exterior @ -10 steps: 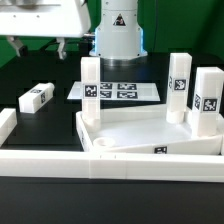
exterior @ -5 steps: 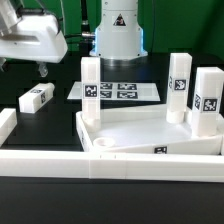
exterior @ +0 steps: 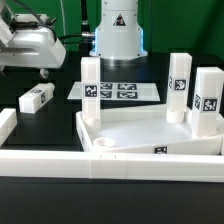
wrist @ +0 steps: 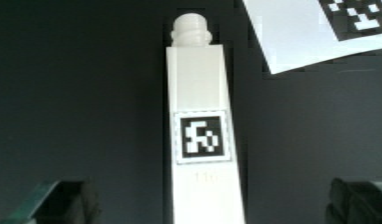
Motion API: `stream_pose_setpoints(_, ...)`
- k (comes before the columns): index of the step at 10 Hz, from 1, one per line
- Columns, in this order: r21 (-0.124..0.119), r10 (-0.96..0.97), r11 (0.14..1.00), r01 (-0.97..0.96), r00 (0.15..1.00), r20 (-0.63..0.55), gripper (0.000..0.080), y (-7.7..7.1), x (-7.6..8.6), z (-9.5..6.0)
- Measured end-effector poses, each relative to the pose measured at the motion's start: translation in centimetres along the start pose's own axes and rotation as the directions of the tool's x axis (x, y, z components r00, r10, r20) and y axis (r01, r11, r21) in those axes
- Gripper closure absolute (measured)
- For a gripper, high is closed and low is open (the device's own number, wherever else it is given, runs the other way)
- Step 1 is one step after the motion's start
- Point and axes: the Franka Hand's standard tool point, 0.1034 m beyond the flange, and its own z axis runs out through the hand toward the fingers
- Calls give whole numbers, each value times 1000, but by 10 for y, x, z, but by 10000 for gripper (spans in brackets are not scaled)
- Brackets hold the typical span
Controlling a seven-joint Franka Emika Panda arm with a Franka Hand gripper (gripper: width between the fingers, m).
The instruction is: Assemble desk
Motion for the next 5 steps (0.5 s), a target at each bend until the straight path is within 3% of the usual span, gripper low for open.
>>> stream_pose_setpoints(4,4,6,1000,-6,1000,12,150,2,-1,2)
stream_pose_setpoints(5,2,-1,1000,1,997,80,150,1,-8,3)
